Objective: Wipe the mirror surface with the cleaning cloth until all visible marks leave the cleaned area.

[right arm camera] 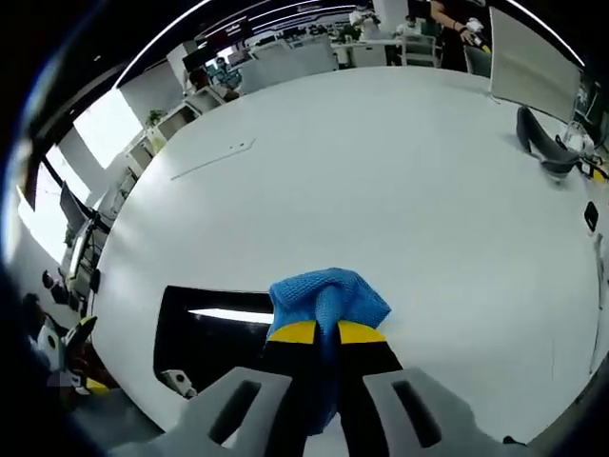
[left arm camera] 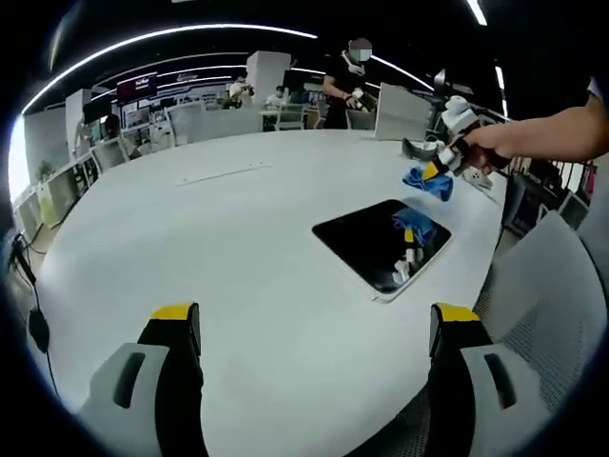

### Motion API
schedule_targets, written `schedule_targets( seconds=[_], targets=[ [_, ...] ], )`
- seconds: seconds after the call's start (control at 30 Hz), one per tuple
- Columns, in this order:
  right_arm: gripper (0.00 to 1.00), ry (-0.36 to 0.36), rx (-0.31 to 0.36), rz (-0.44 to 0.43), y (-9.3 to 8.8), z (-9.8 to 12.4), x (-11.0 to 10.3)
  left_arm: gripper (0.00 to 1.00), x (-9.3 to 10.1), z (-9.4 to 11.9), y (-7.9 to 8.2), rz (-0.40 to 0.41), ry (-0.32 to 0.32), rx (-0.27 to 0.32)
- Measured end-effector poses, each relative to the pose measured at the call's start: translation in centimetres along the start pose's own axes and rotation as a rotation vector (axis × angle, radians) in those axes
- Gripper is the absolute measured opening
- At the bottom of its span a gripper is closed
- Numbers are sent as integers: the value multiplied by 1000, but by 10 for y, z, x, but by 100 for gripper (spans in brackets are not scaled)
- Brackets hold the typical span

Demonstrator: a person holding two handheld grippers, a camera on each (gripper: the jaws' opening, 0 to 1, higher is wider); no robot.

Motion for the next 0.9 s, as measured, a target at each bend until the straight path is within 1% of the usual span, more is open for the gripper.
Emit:
schedule_targets(
  seconds=[0.13, 0.17, 0.2, 0.3, 0.43, 0.53, 0.67, 0.7, 0.73, 0.77, 0.87, 0.9],
  targets=[
    [0, 28, -8, 3, 0, -2, -15, 99, -4, 0, -1, 4, 13, -11],
    [0, 35, -15, 12, -1, -4, -21, 99, -5, 0, -2, 19, 16, -14],
    [0, 32, -17, 30, -2, -7, -27, 99, -5, 1, -2, 21, 18, -17],
    [0, 31, -24, 40, -4, -14, -37, 99, -5, 1, -2, 12, 23, -15],
    [0, 13, -42, 52, -6, -28, -47, 99, -6, 2, -2, 9, 27, -16],
    [1, -4, -47, 19, -6, -33, -52, 98, -8, 2, -4, 11, 25, -18],
    [1, -13, -57, 6, -7, -42, -59, 99, -7, 1, -3, 22, 12, -15],
    [1, -32, -58, -8, -7, -44, -59, 99, -6, 1, -3, 27, 9, -14],
    [1, -39, -68, -2, -8, -46, -60, 99, -7, 1, -3, 29, 7, -12],
    [1, -39, -78, 9, -10, -48, -61, 99, -6, 1, -2, 28, 0, -3],
    [1, -35, -97, -10, -14, -52, -66, 99, -4, 2, 0, 38, -19, 7],
    [1, -38, -106, -8, -16, -53, -69, 99, -3, 4, 2, 35, -21, 28]
  ],
)
Point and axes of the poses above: the point that each gripper's makers call its tool centre point, and the gripper's own axes: z roughly backward along the fingers, x roughly to its right, y roughly out of its top, the point moved 9 cm from there along z, roughly backward along the fingers, and after that the axes turned 5 degrees about -y, right-handed, at the moved point
